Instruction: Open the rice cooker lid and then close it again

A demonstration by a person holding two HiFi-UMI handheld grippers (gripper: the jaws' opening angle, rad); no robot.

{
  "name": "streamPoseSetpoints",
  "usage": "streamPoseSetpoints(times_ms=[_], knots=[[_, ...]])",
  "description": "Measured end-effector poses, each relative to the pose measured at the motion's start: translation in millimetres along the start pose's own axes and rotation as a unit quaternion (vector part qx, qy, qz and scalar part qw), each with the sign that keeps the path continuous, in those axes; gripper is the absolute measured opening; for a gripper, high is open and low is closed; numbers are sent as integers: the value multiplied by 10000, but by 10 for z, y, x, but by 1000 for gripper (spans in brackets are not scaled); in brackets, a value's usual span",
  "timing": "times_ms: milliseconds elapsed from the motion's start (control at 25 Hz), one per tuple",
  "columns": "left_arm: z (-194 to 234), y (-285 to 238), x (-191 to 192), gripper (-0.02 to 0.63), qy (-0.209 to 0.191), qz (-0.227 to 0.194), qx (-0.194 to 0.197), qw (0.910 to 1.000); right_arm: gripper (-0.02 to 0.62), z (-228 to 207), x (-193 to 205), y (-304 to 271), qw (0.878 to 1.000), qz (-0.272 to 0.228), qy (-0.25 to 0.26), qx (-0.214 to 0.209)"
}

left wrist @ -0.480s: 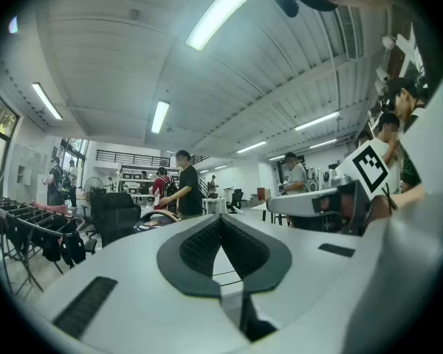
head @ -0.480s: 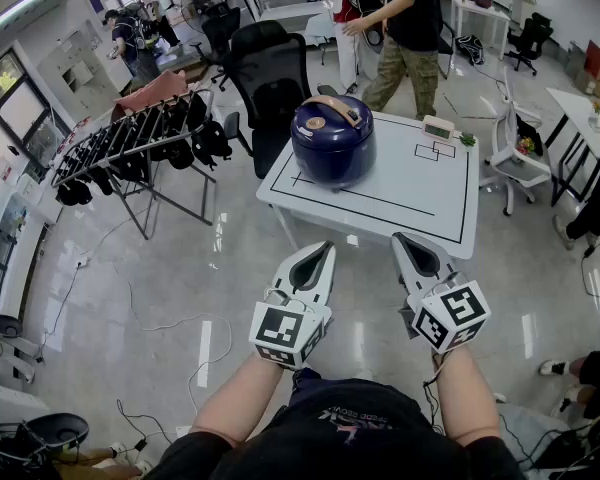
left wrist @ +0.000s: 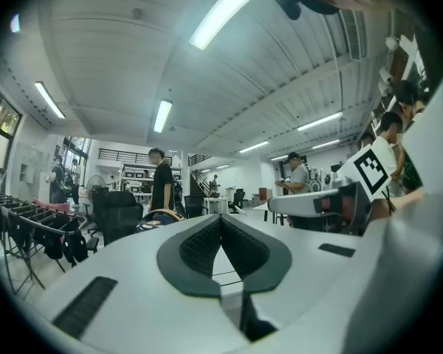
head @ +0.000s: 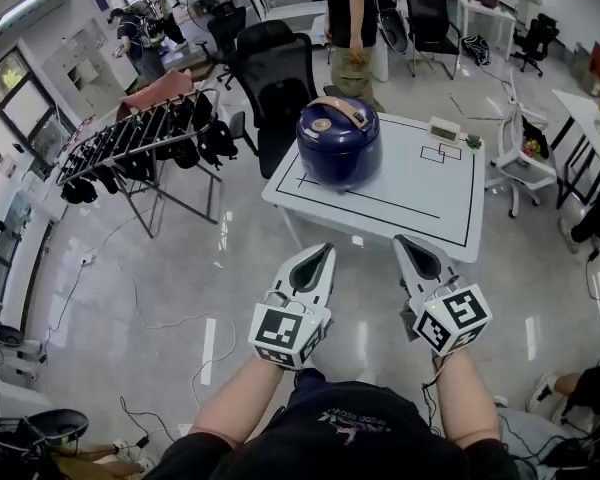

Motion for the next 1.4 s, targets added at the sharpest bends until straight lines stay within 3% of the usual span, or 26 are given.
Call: streamPoseSetpoints(times_ms=[520,560,640,720,920,1400], knots=[[460,-135,73,24,124,52,54,9999,25,37,37,-442,9998,-39,-79,-158],[510,-162,92,81,134,57,93,9998,60,46,40,-494,9999,-52,-47,-147],[613,-215,119,276,51,96,148,9998,177,53,42,-590,10000,-91,18,-7],[737,-251,123,339,-140,127,154,9997,232,43,34,-691,9996,-143,37,225],[1118,-330,109,350,-259,116,308,9991,242,43,-28,-1014,9980,-193,44,592],[2132,-566,128,350,-159,23,613,9980,242,201,19,-1924,9956,-111,152,914]])
Point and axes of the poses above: the fingertips, and each gripper's own axes: y backward along the fingers, z to its left, x out of its underside, the point moved 6 cm from there along y, backward along the fingers, and after that the axes turned 4 degrees about -x, right-handed, at the moved point
